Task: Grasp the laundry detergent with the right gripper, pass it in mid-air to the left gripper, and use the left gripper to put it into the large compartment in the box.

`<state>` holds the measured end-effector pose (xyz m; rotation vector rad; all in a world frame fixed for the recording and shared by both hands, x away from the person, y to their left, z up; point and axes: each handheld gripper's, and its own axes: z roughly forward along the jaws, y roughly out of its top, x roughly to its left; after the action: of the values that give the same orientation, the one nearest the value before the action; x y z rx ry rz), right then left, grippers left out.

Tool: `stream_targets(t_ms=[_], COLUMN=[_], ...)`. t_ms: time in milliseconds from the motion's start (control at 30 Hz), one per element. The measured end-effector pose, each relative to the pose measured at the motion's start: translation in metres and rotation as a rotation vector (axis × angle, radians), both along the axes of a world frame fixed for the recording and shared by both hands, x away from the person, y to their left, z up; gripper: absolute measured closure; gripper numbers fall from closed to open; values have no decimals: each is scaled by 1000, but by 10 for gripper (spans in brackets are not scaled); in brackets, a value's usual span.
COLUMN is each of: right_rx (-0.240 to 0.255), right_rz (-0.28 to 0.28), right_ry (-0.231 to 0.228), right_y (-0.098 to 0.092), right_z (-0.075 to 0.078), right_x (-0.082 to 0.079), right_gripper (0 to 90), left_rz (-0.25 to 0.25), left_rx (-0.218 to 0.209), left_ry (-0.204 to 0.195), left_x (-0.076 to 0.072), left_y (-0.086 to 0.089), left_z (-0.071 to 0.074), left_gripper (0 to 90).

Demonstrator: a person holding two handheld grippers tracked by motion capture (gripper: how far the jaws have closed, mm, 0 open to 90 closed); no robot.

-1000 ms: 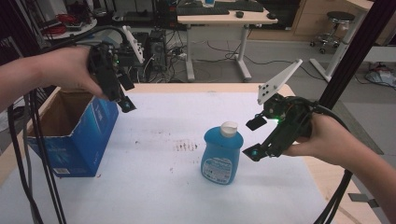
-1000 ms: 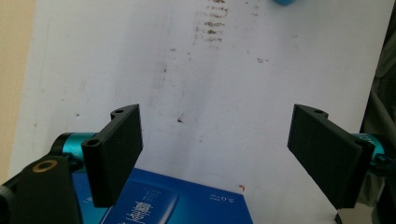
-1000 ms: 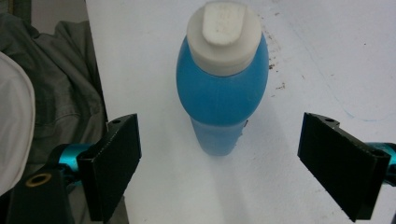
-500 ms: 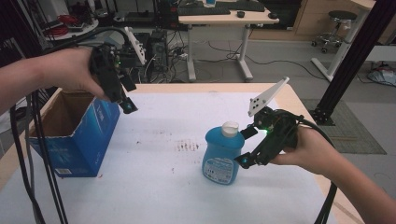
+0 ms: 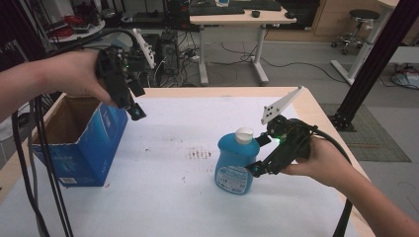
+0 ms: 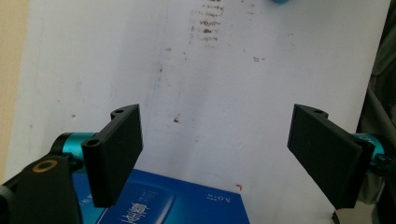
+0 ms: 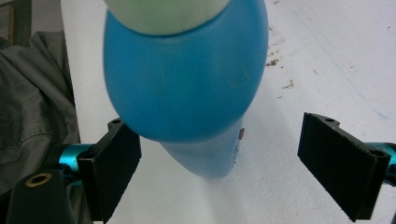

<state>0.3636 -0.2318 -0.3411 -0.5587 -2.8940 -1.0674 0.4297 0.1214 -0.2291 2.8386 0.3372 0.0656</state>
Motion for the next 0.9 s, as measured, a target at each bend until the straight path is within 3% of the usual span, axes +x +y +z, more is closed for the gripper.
stream_targets(t_ms=[567, 900], right_rx=[17, 10], right_rz=[0, -9], right_ry=[-7, -40], right_y=[8, 16], right_z=[-10, -18], right_x=[-1, -4], right_gripper=[129, 134], left_rz=[-1, -3], left_rx=[0, 1], left_ry=[0, -1], left_x=[-1, -1], left_y=[-1, 0], left_z=[-1, -1], left_gripper=[182, 182])
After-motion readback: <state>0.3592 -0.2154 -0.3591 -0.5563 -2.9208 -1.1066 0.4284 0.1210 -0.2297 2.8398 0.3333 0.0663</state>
